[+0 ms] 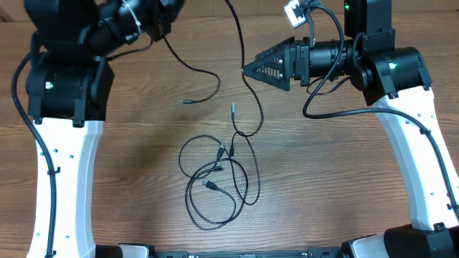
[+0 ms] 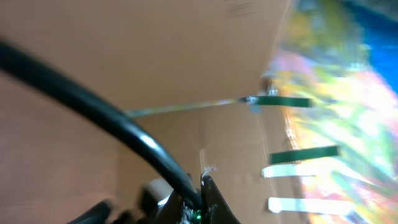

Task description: Untangle cables

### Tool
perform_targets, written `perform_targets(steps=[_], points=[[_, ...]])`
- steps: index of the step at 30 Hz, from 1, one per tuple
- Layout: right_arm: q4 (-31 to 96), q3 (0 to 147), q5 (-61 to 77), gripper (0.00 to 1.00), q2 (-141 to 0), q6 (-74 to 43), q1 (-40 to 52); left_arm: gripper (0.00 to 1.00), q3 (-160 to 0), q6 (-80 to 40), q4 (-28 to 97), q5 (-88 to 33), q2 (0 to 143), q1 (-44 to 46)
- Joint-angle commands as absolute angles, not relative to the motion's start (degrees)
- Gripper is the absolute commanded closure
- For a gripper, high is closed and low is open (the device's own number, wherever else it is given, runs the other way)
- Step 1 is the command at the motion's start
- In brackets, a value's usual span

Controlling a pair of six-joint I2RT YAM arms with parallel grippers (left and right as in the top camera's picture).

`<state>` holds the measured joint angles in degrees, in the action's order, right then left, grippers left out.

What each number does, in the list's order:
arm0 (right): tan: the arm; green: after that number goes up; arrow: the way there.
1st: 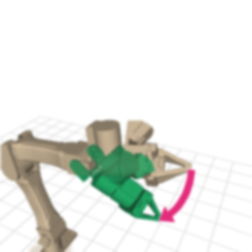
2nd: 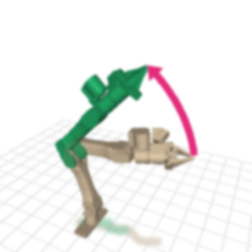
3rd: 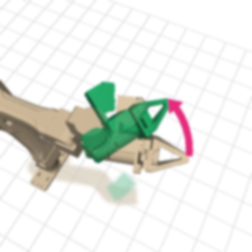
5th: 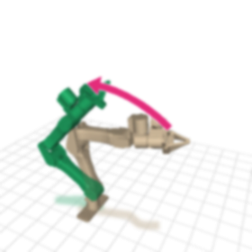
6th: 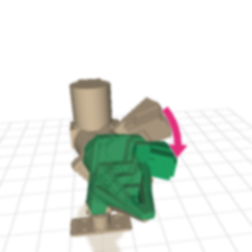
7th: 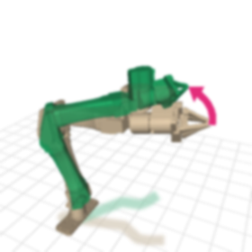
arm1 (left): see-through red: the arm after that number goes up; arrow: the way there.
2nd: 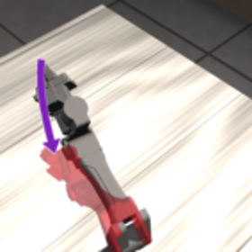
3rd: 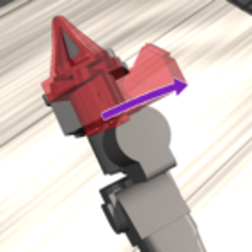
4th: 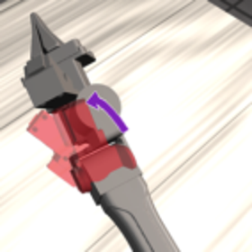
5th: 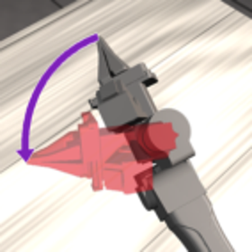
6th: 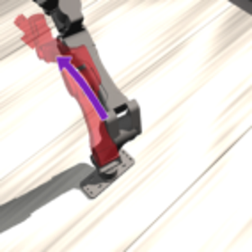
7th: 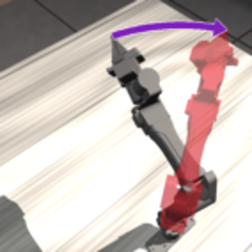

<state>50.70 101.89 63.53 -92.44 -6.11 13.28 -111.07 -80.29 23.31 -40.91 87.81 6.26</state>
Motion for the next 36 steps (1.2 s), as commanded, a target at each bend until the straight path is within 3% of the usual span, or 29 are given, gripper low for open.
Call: perform_targets(steps=[1,5,8,16,26,31,36], points=[[53.7,102.5,52.2,0.00,-92.4,-9.0,13.5,0.96,-112.4,-89.9,11.1,-43.1,86.9,3.6],[58.9,102.3,44.5,0.00,-92.9,-9.0,13.6,0.96,-112.4,-102.1,-3.2,-43.2,86.9,0.4],[61.2,102.3,42.2,0.00,-93.6,-9.0,14.1,0.96,-112.4,-103.8,-6.6,-41.9,86.9,-1.3],[63.6,101.0,41.6,0.00,-94.5,-10.4,16.6,0.96,-112.4,-105.0,-6.3,-39.5,87.0,-2.7],[55.5,87.3,24.4,0.00,-94.6,-18.7,29.8,0.96,-112.4,-104.9,-7.1,-39.4,87.0,-3.9],[54.6,85.4,25.8,0.03,-94.8,-19.9,33.0,0.96,-112.4,-104.7,-1.3,-39.6,87.0,-5.3],[54.5,85.4,27.9,0.00,-94.9,-19.5,36.1,0.96,-112.4,-102.1,-0.4,-39.1,87.1,-5.3]])
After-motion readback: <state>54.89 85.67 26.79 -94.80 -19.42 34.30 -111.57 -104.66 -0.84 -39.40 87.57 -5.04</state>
